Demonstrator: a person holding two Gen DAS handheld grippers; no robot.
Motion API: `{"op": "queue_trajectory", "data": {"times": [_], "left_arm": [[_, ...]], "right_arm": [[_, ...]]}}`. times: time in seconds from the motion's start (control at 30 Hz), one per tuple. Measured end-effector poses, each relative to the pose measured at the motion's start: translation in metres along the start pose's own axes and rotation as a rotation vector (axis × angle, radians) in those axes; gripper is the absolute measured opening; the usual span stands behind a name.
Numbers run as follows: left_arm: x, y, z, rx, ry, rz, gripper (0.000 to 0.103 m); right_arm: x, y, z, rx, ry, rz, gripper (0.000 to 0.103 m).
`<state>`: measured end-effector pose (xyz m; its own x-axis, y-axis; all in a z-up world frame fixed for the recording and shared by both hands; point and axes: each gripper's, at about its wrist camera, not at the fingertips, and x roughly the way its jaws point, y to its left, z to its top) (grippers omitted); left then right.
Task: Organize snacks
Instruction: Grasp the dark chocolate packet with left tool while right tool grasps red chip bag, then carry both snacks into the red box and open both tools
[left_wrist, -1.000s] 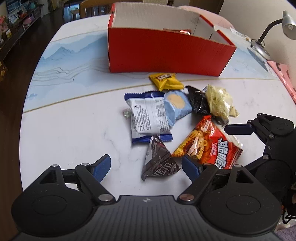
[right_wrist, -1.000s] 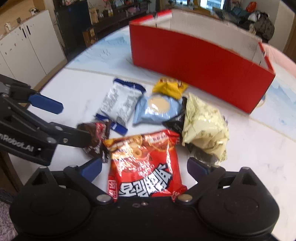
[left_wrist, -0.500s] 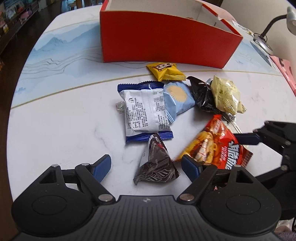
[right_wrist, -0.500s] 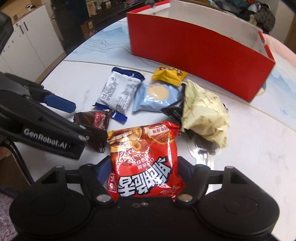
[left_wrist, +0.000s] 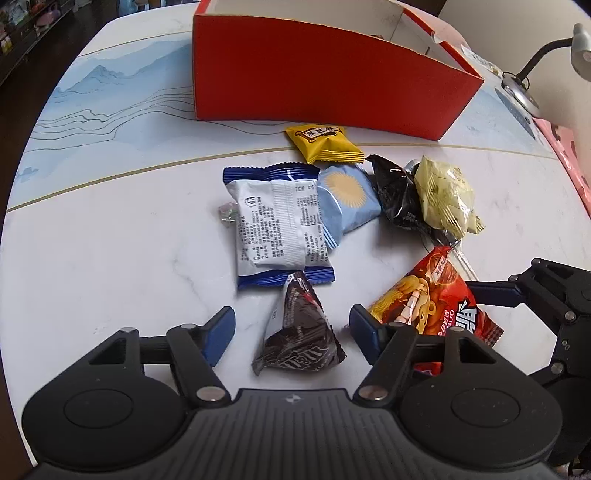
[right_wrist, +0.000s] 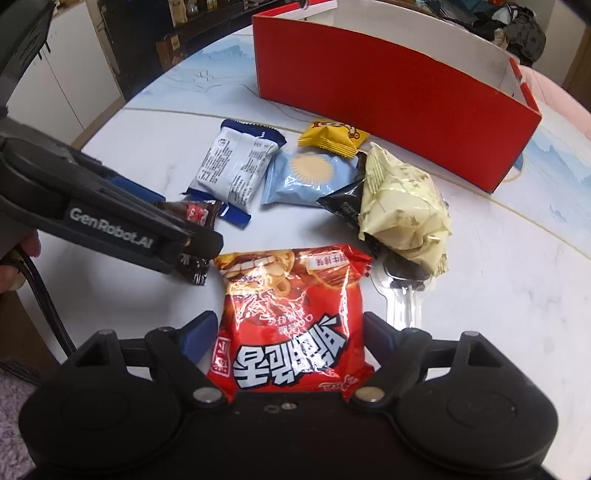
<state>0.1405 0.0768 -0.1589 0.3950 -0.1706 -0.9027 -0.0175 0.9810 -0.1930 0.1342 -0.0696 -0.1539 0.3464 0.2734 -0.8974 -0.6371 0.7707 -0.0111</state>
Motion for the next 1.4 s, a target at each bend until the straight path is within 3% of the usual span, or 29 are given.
{"op": "queue_trajectory", "data": {"times": [0.23,0.37,0.67,0.93,1.4], "left_arm": [[-0.001,-0.001,-0.002,0.012,0.001,-0.032,0.039],[-0.002,0.002,-0.006,0.002,-0.004,-0.032,0.033],[-0.017,0.008,-0.009,-0.033,-0.029,-0.045,0.031],[-0.060,0.006,0.003,-0.033,-0.120,-0.052,0.031],[-0.112,-0.011,0.075,0.006,-0.273,-0.033,0.031]], "right_arm": [[-0.001,-0.003,-0.001,0.012,0.008,-0.004,0.074],[-0.003,-0.009,-0.004,0.054,0.006,0.005,0.073],[-0.025,-0.018,-0.008,0.151,-0.034,0.047,0.072],[-0.077,-0.027,0.002,0.181,-0.156,0.032,0.072],[-0.126,-0.083,0.082,0.223,-0.306,-0.026,0.072]]}}
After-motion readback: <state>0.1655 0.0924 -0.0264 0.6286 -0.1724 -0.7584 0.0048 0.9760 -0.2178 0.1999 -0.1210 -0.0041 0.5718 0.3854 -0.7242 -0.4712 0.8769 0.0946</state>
